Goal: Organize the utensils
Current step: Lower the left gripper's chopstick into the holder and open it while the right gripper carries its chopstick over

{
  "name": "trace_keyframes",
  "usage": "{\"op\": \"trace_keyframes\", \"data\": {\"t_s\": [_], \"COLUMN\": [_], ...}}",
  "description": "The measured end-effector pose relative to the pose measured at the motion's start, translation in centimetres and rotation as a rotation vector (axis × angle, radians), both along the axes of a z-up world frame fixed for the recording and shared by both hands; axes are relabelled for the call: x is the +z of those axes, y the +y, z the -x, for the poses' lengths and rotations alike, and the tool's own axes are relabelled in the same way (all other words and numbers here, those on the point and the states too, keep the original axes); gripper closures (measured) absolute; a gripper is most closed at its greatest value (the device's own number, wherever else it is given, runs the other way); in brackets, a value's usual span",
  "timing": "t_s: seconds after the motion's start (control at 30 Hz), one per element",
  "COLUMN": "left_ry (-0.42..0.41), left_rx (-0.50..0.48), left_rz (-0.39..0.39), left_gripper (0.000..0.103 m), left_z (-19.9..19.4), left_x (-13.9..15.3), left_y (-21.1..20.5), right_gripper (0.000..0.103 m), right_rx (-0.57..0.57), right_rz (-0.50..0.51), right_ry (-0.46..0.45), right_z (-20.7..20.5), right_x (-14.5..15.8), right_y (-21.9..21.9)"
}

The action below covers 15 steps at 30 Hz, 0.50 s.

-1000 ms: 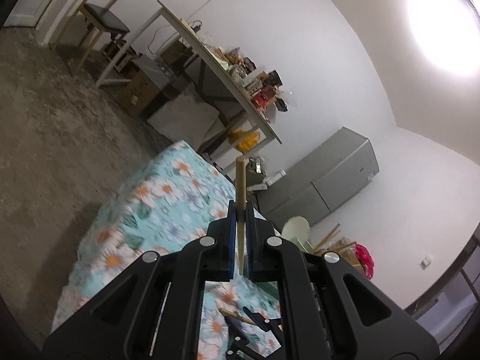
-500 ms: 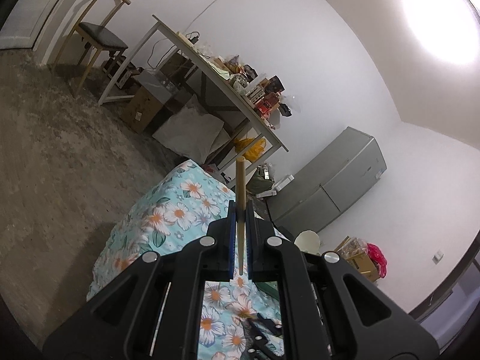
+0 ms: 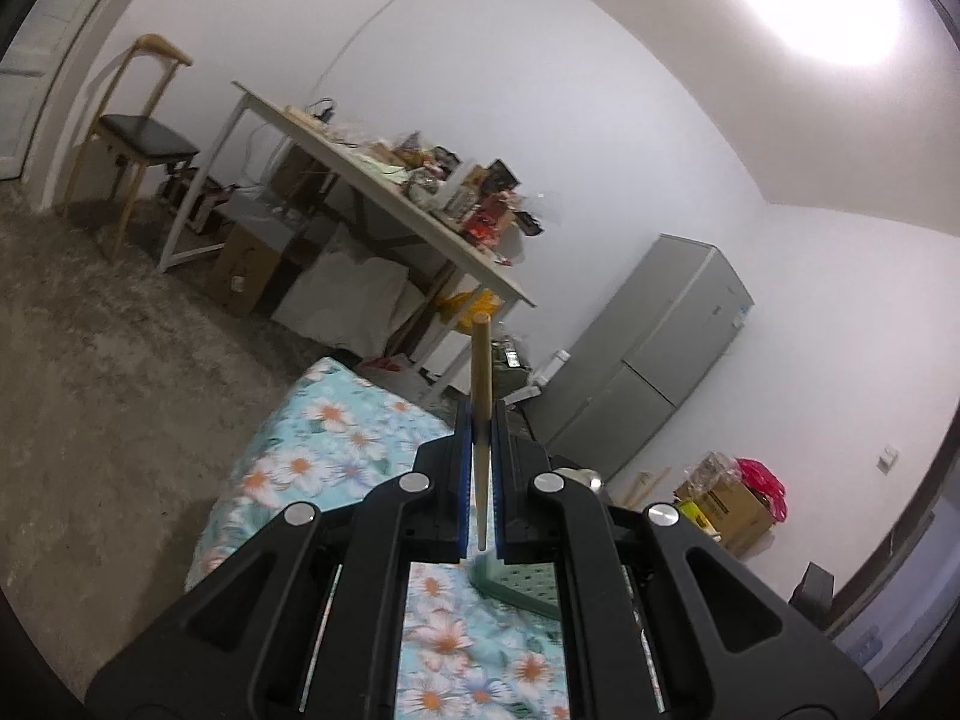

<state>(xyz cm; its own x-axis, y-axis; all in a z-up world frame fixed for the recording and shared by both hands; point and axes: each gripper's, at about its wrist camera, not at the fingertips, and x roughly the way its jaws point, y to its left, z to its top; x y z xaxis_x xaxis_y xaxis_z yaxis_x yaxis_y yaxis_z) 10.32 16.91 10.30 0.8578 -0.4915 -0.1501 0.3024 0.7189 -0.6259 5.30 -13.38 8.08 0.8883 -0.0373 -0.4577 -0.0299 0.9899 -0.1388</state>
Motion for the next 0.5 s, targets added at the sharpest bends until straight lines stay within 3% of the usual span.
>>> {"op": "trace_keyframes", "data": {"t_s": [0.23,0.5], "left_ry": [-0.075,-0.22], "left_rx": [-0.101,-0.235], "left_rz": [-0.014,0.007], "left_gripper": [0.099,0.099], "left_z": [0.6,2.0], "left_x": [3.4,7.8], "left_y": [-4.0,-8.8], "right_gripper": [0.096,0.096], "right_rx": [-0.012,-0.003], "right_rz": [-0.226,-0.326], "right_ry": [-0.033,-0.148], "right_z": [2.6,6.0], "right_x": [2.0,3.4], "right_y": [-5.7,-9.6]}}
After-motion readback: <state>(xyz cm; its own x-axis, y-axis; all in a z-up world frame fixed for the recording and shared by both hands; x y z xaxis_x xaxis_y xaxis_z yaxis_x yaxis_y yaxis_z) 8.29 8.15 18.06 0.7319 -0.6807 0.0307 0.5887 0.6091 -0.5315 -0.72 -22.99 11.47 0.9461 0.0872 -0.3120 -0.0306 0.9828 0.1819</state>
